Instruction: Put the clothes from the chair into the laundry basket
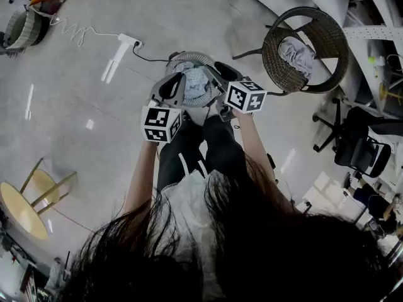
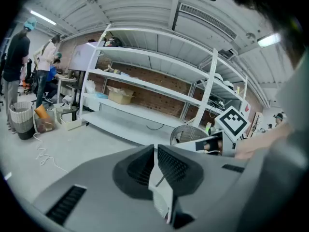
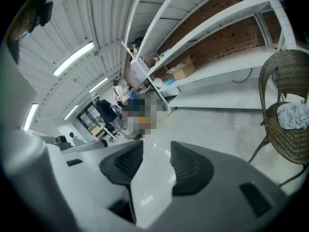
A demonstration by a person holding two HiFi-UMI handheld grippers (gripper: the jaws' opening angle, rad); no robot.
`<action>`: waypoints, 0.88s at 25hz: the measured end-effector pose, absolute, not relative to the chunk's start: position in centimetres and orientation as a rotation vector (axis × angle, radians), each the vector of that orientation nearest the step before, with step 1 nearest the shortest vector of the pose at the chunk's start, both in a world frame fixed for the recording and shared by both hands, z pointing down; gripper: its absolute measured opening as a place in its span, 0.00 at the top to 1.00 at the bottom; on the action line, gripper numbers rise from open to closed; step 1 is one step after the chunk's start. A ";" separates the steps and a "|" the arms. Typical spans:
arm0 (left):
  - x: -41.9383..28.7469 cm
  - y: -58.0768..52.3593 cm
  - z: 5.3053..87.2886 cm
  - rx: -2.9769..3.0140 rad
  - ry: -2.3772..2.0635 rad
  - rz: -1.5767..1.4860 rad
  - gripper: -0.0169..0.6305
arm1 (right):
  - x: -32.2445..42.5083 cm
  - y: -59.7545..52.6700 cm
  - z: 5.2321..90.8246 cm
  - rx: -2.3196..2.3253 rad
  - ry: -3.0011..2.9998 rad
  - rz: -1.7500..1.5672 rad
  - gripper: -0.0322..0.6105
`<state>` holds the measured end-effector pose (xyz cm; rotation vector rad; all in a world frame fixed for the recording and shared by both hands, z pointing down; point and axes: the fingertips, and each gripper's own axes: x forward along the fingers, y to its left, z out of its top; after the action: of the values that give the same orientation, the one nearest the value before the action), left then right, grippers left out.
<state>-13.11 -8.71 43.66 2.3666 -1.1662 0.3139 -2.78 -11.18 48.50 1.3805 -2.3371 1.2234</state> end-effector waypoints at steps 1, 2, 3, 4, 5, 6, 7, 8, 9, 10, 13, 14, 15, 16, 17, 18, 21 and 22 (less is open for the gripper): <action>-12.3 -8.8 43.2 2.385 -1.147 0.317 0.93 | -2.1 -11.1 47.8 1.405 -2.343 1.221 0.67; -11.3 -8.8 42.7 2.404 -1.128 0.323 0.93 | -1.4 -11.0 47.1 1.428 -2.348 1.219 0.68; -10.2 -8.9 42.2 2.424 -1.109 0.327 0.93 | -0.5 -10.9 46.6 1.450 -2.351 1.218 0.69; -9.2 -9.0 41.7 2.443 -1.088 0.328 0.93 | 0.4 -10.8 46.1 1.471 -2.354 1.219 0.70; -8.0 -9.0 41.2 2.462 -1.066 0.327 0.93 | 1.3 -10.7 45.7 1.492 -2.356 1.223 0.71; -6.9 -9.0 40.7 2.481 -1.043 0.326 0.93 | 2.4 -10.5 45.4 1.514 -2.356 1.226 0.71; -5.7 -9.0 40.2 2.499 -1.019 0.327 0.93 | 3.5 -10.4 45.1 1.538 -2.353 1.227 0.72; -4.6 -9.0 39.8 2.517 -0.997 0.330 0.93 | 4.7 -10.1 44.8 1.560 -2.349 1.225 0.72; -3.4 -8.9 39.4 2.533 -0.977 0.334 0.93 | 6.0 -9.9 44.6 1.580 -2.345 1.222 0.72; -2.2 -8.8 39.1 2.549 -0.960 0.339 0.93 | 7.3 -9.7 44.5 1.596 -2.341 1.220 0.73; 1.7 -8.7 38.7 2.584 -0.922 0.355 0.93 | 11.4 -9.1 44.5 1.628 -2.329 1.224 0.74; 3.0 -8.6 38.7 2.589 -0.912 0.361 0.93 | 12.8 -8.9 44.6 1.637 -2.324 1.228 0.74; 4.4 -8.6 38.8 2.591 -0.903 0.368 0.93 | 14.3 -8.8 44.7 1.647 -2.319 1.233 0.74; 5.8 -8.6 38.9 2.590 -0.896 0.376 0.93 | 15.8 -8.7 44.8 1.657 -2.315 1.238 0.74; 7.1 -8.7 39.1 2.587 -0.892 0.385 0.93 | 17.3 -8.7 44.9 1.666 -2.311 1.245 0.74; 8.4 -8.9 39.3 2.583 -0.890 0.394 0.93 | 18.8 -8.8 45.1 1.673 -2.308 1.254 0.74; 12.5 -9.7 40.0 2.570 -0.885 0.424 0.93 | 23.1 -9.4 46.1 1.678 -2.295 1.281 0.74; 13.9 -10.1 40.2 2.564 -0.883 0.433 0.93 | 24.6 -9.7 46.5 1.679 -2.285 1.289 0.74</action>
<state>13.94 -10.13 40.24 2.5636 -0.8826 0.4334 24.63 -9.72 46.54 1.6787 -2.2851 1.2885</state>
